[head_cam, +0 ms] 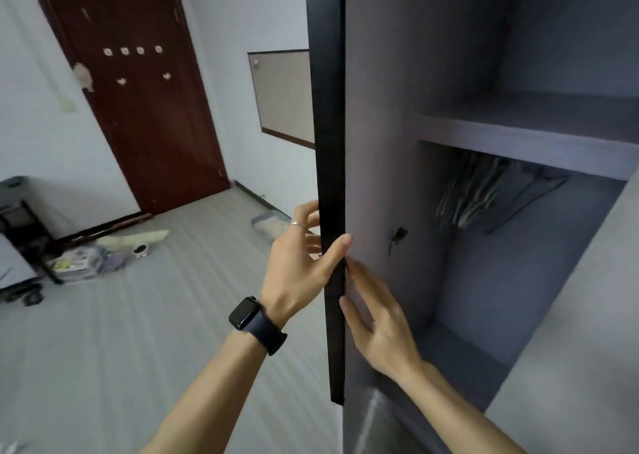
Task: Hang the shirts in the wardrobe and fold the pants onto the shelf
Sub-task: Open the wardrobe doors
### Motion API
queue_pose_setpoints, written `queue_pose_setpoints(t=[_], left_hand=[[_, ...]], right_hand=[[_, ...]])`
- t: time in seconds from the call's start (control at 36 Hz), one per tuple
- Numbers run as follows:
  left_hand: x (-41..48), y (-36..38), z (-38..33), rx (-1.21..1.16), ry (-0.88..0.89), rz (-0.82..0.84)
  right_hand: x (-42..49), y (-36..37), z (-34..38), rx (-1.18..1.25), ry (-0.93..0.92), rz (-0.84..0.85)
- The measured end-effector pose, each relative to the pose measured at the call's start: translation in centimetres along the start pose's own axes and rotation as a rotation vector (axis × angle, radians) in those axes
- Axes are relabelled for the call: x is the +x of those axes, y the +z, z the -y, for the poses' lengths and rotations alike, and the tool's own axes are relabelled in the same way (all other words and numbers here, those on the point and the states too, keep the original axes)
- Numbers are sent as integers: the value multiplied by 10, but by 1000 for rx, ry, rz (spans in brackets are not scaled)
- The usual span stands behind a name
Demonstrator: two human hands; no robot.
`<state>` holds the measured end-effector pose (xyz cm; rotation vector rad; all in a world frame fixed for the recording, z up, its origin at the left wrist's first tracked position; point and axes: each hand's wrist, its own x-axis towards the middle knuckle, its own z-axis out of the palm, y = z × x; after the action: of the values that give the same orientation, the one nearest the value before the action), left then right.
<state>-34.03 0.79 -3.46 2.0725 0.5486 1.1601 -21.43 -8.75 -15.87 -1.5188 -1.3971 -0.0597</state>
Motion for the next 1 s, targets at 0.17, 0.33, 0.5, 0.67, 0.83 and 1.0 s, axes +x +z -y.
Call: queue_pose_setpoints(t=[0.17, 0.33, 0.5, 0.67, 0.83, 1.0], left_hand=[[18, -35, 37, 47, -143, -115], [45, -65, 68, 176, -217, -119], [53, -62, 81, 243, -191, -153], [14, -20, 66, 268, -82, -436], [-18, 60, 59, 111, -86, -161], [-10, 150, 51, -31, -185, 325]], right_hand=[[36, 53, -1, -234, 2, 189], [60, 88, -2, -334, 51, 349], [69, 72, 0, -381, 78, 354], [46, -2, 2, -341, 147, 226], [-8, -84, -10, -415, 266, -66], [-44, -156, -30, -606, 395, -263]])
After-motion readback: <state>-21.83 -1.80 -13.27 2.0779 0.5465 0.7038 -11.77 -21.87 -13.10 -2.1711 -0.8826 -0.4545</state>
